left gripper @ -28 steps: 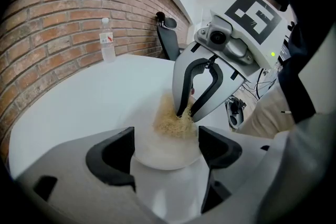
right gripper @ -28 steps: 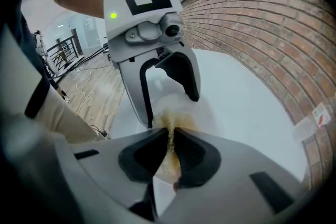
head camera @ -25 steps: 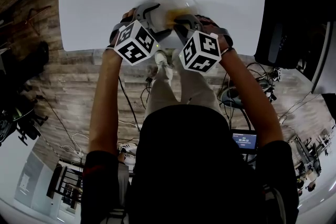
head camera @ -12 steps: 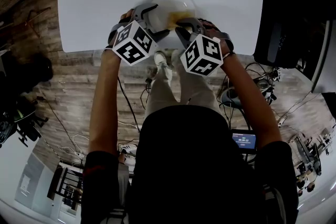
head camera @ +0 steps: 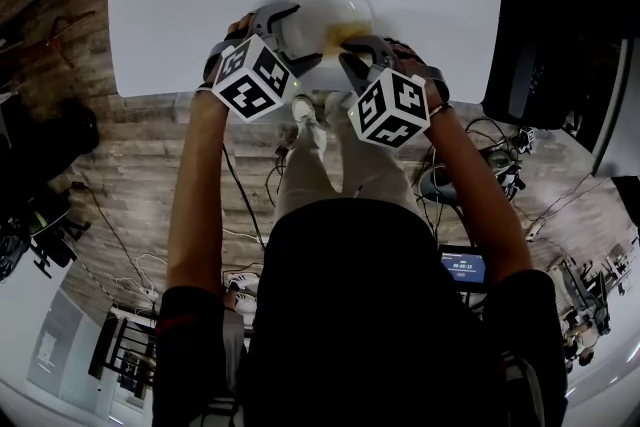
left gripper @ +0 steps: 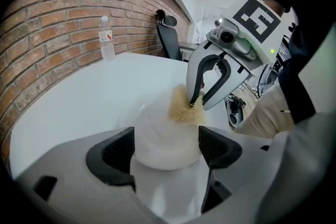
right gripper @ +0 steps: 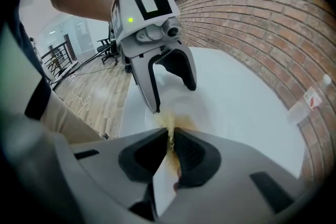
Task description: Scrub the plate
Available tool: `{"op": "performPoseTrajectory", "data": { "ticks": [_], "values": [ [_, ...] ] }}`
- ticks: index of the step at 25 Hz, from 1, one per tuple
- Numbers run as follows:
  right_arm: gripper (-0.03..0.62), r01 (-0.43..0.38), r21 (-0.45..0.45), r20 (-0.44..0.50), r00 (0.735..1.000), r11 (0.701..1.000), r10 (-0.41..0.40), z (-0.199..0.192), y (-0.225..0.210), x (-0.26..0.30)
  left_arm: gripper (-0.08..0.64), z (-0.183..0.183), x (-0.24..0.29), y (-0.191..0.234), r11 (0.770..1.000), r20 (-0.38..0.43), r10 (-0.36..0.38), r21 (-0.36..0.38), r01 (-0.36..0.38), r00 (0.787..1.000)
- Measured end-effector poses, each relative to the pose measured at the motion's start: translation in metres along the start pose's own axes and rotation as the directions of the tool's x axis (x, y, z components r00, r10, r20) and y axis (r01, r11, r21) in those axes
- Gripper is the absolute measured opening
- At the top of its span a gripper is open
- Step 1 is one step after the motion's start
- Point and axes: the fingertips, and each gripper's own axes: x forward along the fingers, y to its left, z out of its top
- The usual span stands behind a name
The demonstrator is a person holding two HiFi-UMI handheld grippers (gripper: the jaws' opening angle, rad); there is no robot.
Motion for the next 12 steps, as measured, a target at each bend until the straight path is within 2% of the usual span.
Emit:
{"op": "performPoseTrajectory", "data": {
  "ticks": [12],
  "values": [
    [0.043,-0.001,-0.001,-0.004,1.000,1.000,0.001,-0.0017,-0.0043,0.0013,0.365,-0.0009,-0.0001,0.0012,1.000,0.001,-0.004,0.003,0.004,1.000]
  ]
}}
